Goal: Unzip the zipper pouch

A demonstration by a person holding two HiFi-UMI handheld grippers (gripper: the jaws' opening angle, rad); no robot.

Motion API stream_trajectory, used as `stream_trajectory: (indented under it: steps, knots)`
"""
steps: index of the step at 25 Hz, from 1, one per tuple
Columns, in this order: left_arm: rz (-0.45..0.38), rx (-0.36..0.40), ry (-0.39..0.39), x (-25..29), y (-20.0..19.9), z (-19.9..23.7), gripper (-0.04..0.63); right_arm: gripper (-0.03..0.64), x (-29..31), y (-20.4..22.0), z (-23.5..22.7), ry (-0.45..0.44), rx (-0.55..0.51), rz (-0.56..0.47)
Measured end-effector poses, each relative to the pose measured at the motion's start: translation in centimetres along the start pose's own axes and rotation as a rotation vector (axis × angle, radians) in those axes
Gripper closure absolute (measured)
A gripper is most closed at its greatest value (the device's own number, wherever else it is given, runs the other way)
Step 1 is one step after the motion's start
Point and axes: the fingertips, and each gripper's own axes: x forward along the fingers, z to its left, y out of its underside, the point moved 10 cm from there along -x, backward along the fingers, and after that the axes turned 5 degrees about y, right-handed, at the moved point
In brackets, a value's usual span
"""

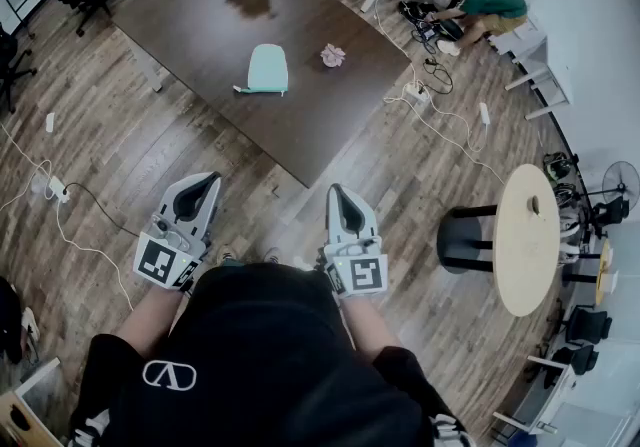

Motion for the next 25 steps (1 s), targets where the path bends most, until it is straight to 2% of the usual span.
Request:
stream_trajectory:
  steps: [9,14,25]
  knots:
    - [-0.008,-0.001,0.007,0.1,0.1,-0.3,0.592,0.620,-0.4,0.1,-0.1,0.007,0.009,0.001]
    - [-0.009,-0.003,0.009,0.2,0.0,-0.5,0.592,0.618,-0.7,0.0,-0.3,0.006,0.050,-0.030]
    - [-0.008,-0.018,0.014,-1.0,0.3,1.4,0.592,0.618,0.3,-0.4,1.3,0.034,0.030,-0.060]
